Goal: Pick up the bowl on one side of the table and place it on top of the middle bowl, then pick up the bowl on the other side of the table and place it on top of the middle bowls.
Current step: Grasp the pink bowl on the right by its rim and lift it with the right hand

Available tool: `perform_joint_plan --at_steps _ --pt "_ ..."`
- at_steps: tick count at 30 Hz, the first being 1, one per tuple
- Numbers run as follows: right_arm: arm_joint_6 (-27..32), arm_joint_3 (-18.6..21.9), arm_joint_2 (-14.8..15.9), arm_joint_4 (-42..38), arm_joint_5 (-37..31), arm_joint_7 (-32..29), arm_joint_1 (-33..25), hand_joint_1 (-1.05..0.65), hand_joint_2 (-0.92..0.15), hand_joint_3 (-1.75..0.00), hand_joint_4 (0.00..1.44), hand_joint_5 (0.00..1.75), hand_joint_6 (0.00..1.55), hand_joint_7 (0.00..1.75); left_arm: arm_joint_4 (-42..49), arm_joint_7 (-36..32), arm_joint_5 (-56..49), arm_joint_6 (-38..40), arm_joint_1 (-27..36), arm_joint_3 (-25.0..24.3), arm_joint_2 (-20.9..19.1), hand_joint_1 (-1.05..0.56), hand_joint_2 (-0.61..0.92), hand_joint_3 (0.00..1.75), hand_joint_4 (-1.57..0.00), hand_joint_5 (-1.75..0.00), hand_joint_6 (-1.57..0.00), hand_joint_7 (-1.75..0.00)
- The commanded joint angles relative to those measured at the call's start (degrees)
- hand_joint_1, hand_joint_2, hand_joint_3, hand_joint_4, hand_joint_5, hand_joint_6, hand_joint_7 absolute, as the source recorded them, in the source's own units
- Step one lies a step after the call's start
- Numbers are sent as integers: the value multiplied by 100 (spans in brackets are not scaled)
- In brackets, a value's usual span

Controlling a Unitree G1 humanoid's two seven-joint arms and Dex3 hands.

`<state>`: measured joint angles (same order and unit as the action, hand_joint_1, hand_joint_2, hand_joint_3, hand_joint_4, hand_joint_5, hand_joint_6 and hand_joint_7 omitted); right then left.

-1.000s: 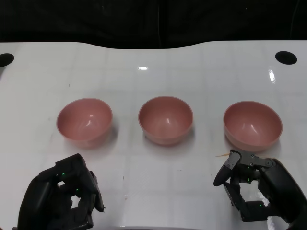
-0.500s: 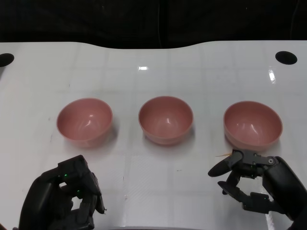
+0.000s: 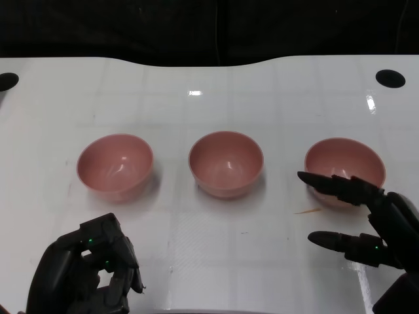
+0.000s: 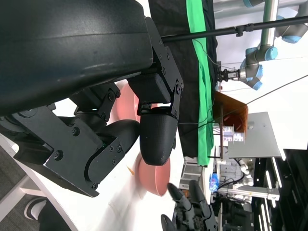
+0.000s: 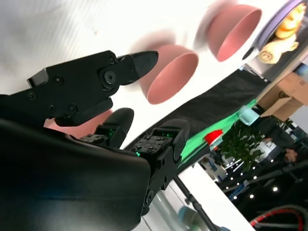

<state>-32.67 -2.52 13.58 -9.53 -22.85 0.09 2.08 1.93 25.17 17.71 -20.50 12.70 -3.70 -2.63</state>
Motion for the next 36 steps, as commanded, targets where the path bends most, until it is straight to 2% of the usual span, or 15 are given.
perform_joint_plan --at_steps 1,4,8,14,24,36 --pt "233 67 210 203 -303 -189 71 -52 -84 0 27 47 44 0 -64 -33 18 46 63 -33 -56 -8 45 134 -89 -170 -89 -144" --pt "531 48 313 360 -742 -362 113 -57 -85 0 24 45 40 0 -88 -15 48 81 80 -44 -71 -8 45 134 -88 -171 -88 -143" --pt "1274 -37 405 679 -1504 -477 164 -63 -88 -1 15 41 31 0 -132 -8 61 130 86 -51 -84 -9 45 134 -87 -170 -87 -142" --pt "2065 -272 474 695 -2073 -470 389 -61 -89 -1 13 42 31 1 -130 14 81 144 74 -64 -86 -9 45 135 -87 -170 -87 -141" --pt "2821 -923 639 -459 -2497 -369 1356 -50 -86 0 14 43 32 1 -140 92 171 113 88 -58 -89 -9 46 134 -85 -173 -87 -142" --pt "2868 -1702 531 -2563 -2491 -760 2521 -42 -87 0 24 37 38 2 -290 3 73 122 213 -28 -65 -9 47 134 -86 -171 -86 -143"
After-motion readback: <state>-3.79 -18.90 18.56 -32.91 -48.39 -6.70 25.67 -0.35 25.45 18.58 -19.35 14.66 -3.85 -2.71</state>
